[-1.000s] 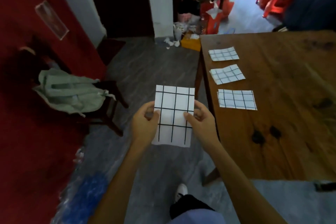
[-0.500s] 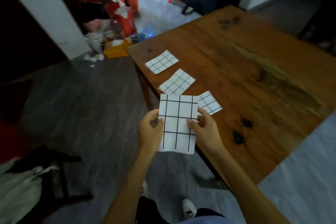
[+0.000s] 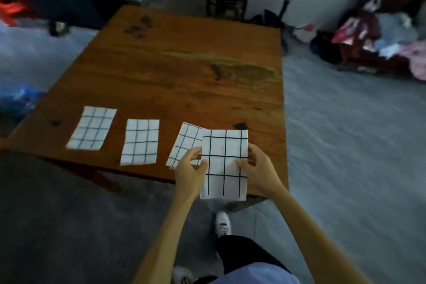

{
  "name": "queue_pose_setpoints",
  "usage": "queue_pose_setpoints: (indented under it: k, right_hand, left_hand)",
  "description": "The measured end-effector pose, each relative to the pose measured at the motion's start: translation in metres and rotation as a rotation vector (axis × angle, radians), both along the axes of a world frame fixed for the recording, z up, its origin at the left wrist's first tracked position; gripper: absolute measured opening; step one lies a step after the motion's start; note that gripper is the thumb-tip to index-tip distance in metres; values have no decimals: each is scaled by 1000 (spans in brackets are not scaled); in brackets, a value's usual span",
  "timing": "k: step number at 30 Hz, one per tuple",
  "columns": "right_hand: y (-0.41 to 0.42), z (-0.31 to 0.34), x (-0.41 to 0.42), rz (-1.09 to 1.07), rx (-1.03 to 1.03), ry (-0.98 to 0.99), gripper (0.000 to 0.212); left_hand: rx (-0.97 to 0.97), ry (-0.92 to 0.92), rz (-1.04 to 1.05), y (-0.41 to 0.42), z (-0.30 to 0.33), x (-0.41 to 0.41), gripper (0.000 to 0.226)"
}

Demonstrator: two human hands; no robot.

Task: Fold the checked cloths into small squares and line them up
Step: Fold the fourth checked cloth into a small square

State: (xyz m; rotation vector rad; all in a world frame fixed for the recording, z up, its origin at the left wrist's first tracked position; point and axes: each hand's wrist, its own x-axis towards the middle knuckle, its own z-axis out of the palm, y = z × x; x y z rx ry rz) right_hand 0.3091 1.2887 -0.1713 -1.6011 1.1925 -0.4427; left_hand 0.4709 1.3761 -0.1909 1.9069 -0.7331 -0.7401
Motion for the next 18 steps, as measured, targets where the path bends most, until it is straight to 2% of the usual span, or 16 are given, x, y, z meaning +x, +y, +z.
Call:
queue_pose_setpoints:
  k: [9, 13, 15, 18]
  right_hand:
    - [-56, -54, -10, -218, 133, 8, 37]
    - [-75, -93, -15, -265, 175, 168, 44]
    - [-82, -107, -16, -265, 140, 266, 52]
    - [-84, -113, -15, -271, 103, 339, 53]
  left_hand:
    - [156, -45, -235, -75, -31, -2, 40]
    - [286, -53, -246, -111, -58, 4, 45]
    - [331, -66, -244, -127, -71, 5, 45]
    - [399, -92, -225, -132, -80, 2, 44]
